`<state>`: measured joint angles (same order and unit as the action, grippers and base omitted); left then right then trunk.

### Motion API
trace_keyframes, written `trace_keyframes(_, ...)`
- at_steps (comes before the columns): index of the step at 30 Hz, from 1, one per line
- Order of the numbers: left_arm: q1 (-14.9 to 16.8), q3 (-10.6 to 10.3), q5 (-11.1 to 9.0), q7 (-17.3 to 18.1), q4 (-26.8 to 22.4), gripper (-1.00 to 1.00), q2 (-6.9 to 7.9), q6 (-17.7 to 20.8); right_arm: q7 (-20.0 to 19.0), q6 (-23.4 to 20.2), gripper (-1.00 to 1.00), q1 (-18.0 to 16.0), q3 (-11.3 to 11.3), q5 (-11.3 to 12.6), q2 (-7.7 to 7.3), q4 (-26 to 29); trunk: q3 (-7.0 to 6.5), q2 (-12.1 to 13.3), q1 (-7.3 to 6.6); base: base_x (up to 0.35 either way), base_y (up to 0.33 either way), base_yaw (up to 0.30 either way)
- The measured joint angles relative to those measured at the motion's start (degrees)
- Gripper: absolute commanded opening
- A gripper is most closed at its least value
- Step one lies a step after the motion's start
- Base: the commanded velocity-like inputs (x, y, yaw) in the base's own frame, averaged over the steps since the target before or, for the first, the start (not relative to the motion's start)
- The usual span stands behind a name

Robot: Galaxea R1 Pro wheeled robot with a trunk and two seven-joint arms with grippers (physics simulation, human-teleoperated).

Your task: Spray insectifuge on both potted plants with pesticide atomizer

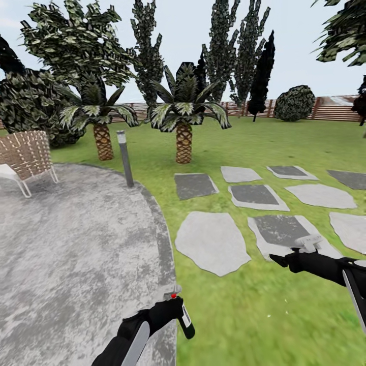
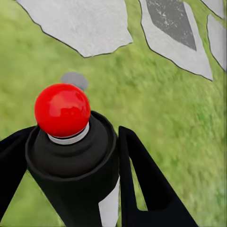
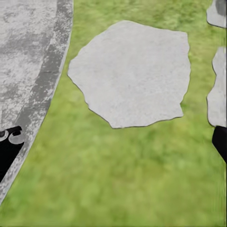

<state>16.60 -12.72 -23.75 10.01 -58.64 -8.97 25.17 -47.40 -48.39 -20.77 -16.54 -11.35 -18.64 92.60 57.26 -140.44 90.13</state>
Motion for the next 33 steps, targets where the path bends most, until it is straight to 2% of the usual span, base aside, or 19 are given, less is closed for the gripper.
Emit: trace_keyframes(33,0.0,-0.1,-0.3,0.9,-0.1,-1.0,0.11,0.5,0.0,0.2,1.0,0.0,-0.1,0.0,0.0,0.0,0.0,0.0,0.0,0.325,-0.11,-0.197)
